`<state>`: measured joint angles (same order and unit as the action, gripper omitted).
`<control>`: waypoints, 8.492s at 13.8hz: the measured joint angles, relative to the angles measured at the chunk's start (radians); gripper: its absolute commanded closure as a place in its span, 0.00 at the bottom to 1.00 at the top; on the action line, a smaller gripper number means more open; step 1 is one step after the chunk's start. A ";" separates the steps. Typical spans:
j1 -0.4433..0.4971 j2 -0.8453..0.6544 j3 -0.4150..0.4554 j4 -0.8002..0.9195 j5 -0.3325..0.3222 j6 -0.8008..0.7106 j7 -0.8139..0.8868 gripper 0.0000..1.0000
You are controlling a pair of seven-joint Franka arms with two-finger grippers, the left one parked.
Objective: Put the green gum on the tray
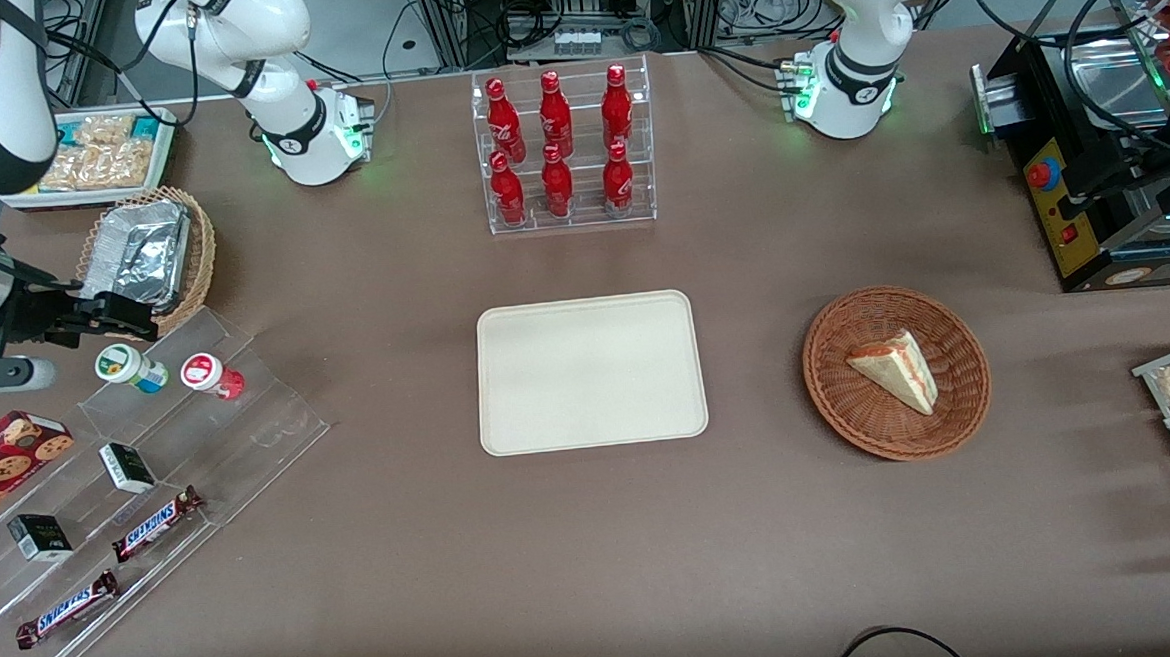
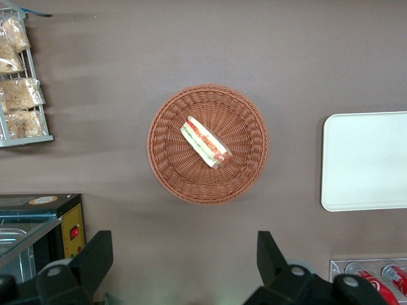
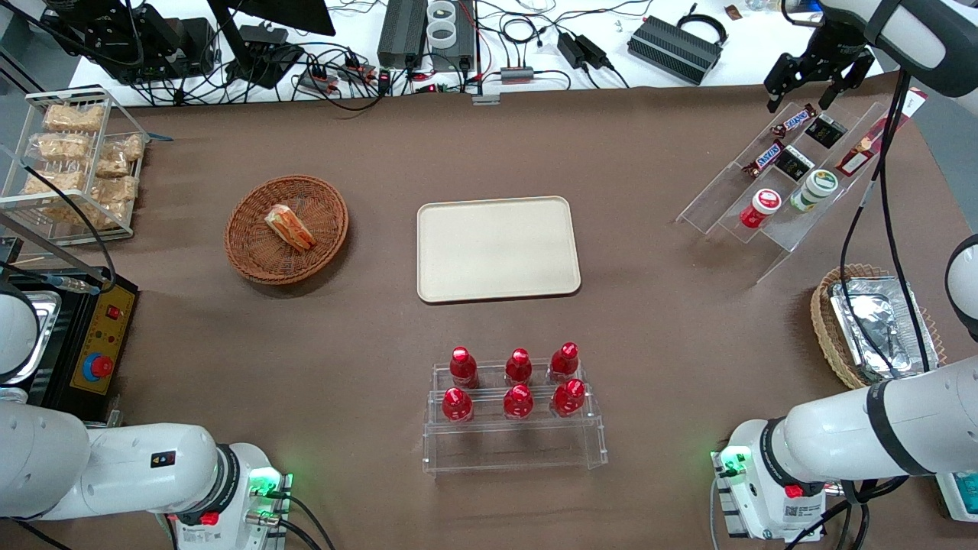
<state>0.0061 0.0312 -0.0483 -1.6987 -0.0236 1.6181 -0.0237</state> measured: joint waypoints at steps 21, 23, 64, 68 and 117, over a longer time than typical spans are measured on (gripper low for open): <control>-0.018 -0.098 -0.256 -0.547 0.029 0.635 -0.835 0.01; -0.017 -0.095 -0.256 -0.551 0.029 0.650 -0.837 0.01; 0.790 0.288 -0.189 0.080 0.092 0.265 0.529 1.00; 0.793 0.413 -0.098 0.118 0.092 0.404 0.665 1.00; 0.105 -0.079 -0.069 -0.030 0.090 -0.023 0.026 0.00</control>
<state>0.1114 -0.0477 -0.1173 -1.7282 0.0667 1.5951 0.0023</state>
